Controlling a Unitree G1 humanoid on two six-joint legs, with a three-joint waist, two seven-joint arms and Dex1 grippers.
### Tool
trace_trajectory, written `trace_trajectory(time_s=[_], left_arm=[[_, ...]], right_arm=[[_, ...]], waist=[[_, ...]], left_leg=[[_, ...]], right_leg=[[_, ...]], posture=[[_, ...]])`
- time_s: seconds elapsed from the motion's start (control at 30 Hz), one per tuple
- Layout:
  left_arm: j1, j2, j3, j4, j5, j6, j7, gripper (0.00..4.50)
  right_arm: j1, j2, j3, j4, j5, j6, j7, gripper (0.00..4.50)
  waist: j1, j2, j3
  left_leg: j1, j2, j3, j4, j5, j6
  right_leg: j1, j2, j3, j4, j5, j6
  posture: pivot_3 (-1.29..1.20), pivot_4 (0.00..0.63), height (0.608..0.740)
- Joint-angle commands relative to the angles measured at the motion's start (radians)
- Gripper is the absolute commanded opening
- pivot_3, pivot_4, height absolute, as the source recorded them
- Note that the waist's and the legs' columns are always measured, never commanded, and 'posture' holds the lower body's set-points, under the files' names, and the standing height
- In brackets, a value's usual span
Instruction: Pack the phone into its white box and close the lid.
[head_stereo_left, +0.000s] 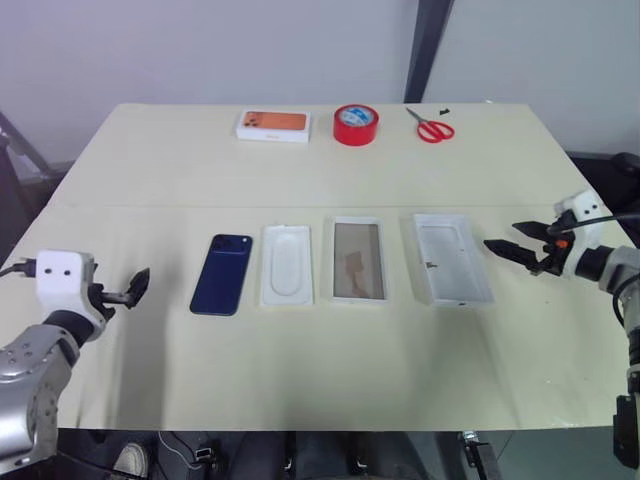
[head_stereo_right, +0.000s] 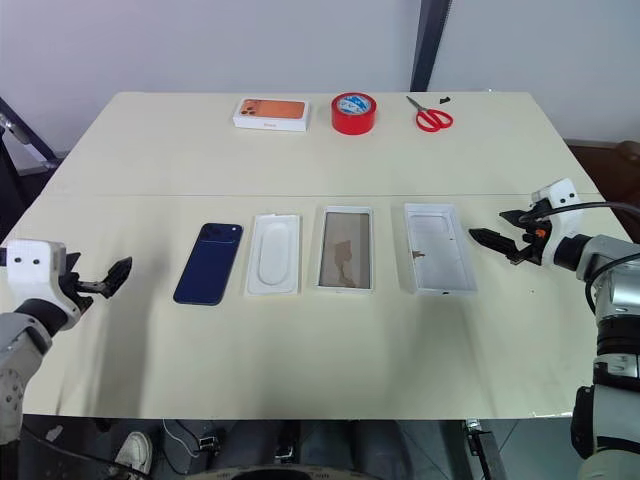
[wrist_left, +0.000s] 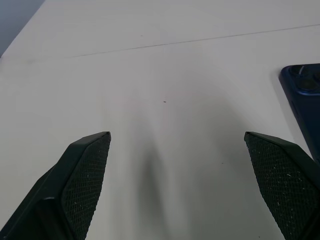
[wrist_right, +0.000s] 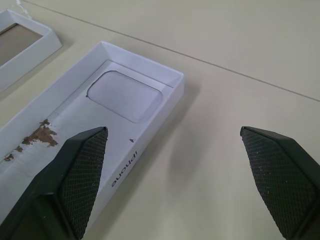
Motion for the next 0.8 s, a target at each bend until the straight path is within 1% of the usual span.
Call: trace_trajectory(time_s=[0.03,0.23,0.37,0.47,0.6,0.67,0.77,0.8], left_arm=[[0.006,-0.004,0.024,-0.046,0.000,-0.022,0.006,4.50],[0.008,-0.010,0.025,-0.051,-0.001,-0.022,0.009,4.50],[0.009,-0.007,0.025,-0.062,-0.006,-0.017,0.007,4.50],[-0.009,-0.021,-0.007,-0.092,-0.019,0.002,0.014,4.50],[-0.066,-0.082,-0.142,-0.151,-0.041,0.029,0.016,4.50],[-0.098,-0.100,-0.199,-0.155,-0.050,0.045,0.007,4.50],[-0.164,-0.131,-0.323,-0.170,-0.050,0.092,0.013,4.50],[-0.182,-0.140,-0.342,-0.165,-0.053,0.107,0.017,4.50]], right_arm=[[-0.046,-0.012,0.000,-0.011,-0.005,-0.017,0.001,4.44],[-0.053,0.006,0.016,-0.035,-0.001,-0.016,0.003,4.44],[-0.031,0.014,0.022,-0.102,0.012,0.005,0.006,4.44],[-0.022,0.031,0.032,-0.168,0.026,0.033,0.006,4.44],[0.001,0.073,0.066,-0.340,0.044,0.077,0.003,4.44],[0.018,0.085,0.071,-0.427,0.059,0.108,-0.009,4.44],[0.065,0.094,0.095,-0.577,0.072,0.140,-0.023,4.44],[0.081,0.101,0.107,-0.628,0.076,0.152,-0.032,4.44]], waist=[[-0.001,0.000,0.000],[0.000,0.000,0.000],[0.000,0.000,0.000],[0.001,0.000,0.000],[0.002,0.000,0.000],[0.004,0.000,0.000],[0.007,0.000,0.000],[0.007,0.000,0.000]], left_leg=[[0.000,0.000,0.000,0.000,0.000,0.000],[0.000,0.000,0.000,0.000,0.000,0.000],[0.000,0.000,0.000,0.000,0.000,0.000],[0.000,0.000,0.000,0.000,0.000,0.000],[0.000,0.000,0.000,0.000,0.000,0.000],[0.000,0.000,0.000,0.001,0.000,0.000],[0.000,0.000,0.000,0.001,0.000,0.000],[0.000,0.000,0.000,0.001,0.000,0.000]], right_leg=[[0.000,0.000,0.000,0.000,0.000,0.000],[0.000,0.000,0.000,0.000,0.000,0.000],[0.000,0.000,0.000,0.000,0.000,0.000],[0.000,0.000,0.000,0.000,0.000,0.000],[0.001,0.000,0.000,0.000,0.000,0.000],[0.001,0.000,0.000,0.000,0.000,0.000],[0.000,0.000,0.000,0.000,0.000,0.000],[0.001,0.001,0.000,0.000,0.000,0.000]], posture=[[0.00,0.150,0.725],[0.00,0.150,0.725],[0.00,0.150,0.725],[0.00,0.150,0.725],[0.00,0.150,0.725],[0.00,0.150,0.725],[0.00,0.150,0.725],[0.00,0.150,0.725]])
